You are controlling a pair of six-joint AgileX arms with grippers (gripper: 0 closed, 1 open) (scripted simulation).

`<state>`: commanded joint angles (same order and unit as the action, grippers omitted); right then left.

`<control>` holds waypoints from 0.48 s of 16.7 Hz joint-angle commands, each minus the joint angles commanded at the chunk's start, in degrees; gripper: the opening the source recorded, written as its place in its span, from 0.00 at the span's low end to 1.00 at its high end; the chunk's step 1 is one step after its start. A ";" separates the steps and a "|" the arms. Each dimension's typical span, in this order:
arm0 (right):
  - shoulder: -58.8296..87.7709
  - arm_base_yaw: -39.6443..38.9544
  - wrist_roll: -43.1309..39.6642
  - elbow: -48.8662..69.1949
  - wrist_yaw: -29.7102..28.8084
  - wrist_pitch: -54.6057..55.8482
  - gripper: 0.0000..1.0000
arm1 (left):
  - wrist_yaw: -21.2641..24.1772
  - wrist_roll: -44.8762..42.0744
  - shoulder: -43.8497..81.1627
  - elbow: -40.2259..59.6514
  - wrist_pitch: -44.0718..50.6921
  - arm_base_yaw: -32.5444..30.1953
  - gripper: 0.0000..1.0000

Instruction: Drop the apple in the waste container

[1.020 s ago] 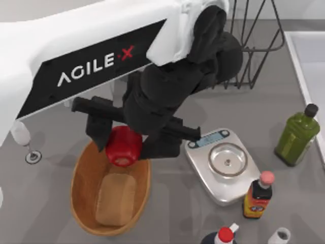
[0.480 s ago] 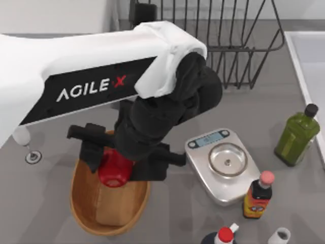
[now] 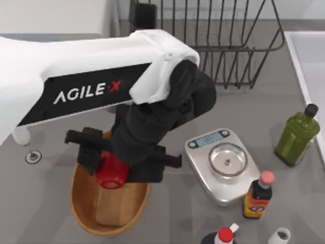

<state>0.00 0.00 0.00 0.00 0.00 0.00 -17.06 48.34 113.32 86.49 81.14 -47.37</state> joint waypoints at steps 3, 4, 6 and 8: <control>0.00 0.00 0.00 0.00 0.00 0.00 1.00 | 0.00 0.00 0.00 0.00 0.00 0.00 0.30; 0.00 0.00 0.00 0.00 0.00 0.00 1.00 | 0.00 0.00 0.00 0.00 0.00 0.00 0.38; 0.00 0.00 0.00 0.00 0.00 0.00 1.00 | 0.00 0.00 0.00 0.00 0.00 0.00 0.53; 0.00 0.00 0.00 0.00 0.00 0.00 1.00 | 0.00 0.00 0.00 0.00 0.00 0.00 0.68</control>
<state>0.00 0.00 0.00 0.00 0.00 0.00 -17.06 48.34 113.32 86.49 81.14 -47.37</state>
